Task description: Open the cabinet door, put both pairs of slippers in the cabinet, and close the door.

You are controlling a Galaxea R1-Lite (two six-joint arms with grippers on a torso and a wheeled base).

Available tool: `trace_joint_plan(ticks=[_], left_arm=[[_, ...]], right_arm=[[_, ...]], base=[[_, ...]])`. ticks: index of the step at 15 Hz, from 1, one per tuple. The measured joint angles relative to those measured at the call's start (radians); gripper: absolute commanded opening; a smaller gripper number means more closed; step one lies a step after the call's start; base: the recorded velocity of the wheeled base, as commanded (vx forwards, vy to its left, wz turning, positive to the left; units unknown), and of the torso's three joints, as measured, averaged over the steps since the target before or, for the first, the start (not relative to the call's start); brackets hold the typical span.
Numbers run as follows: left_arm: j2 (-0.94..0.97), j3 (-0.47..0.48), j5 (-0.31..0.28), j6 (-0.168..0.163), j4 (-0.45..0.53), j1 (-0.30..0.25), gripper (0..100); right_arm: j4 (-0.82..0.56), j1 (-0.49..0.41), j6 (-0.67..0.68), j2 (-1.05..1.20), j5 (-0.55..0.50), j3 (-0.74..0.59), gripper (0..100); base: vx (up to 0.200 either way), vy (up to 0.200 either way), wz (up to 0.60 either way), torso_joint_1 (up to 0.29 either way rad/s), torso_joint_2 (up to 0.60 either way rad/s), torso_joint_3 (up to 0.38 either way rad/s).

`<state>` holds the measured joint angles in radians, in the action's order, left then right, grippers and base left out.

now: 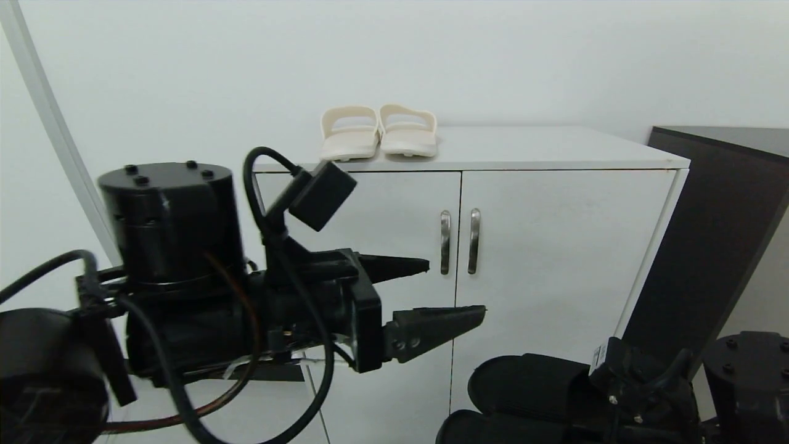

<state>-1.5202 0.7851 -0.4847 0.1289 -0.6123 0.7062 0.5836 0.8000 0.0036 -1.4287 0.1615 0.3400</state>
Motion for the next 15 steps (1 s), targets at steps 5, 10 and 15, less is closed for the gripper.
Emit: trace_joint_plan(ticks=[5, 10, 15], left_arm=[[-0.180, 0.205, -0.027, 0.116, 0.003, 0.021, 100], [-0.329, 0.370, 0.046, 0.211, 0.015, 0.023, 100], [-0.371, 0.382, 0.142, 0.219, 0.019, 0.013, 100]], right_arm=[[0.000, 0.007, -0.001, -0.001, -0.001, -0.002, 0], [0.001, 0.007, 0.001, -0.002, -0.001, -0.003, 0], [0.000, 0.007, 0.001, -0.004, -0.001, -0.004, 0]], base=[[0.000, 0.000, 0.00, 0.000, 0.00, 0.000], [0.000, 0.000, 0.00, 0.000, 0.00, 0.000], [0.000, 0.000, 0.00, 0.000, 0.00, 0.000]])
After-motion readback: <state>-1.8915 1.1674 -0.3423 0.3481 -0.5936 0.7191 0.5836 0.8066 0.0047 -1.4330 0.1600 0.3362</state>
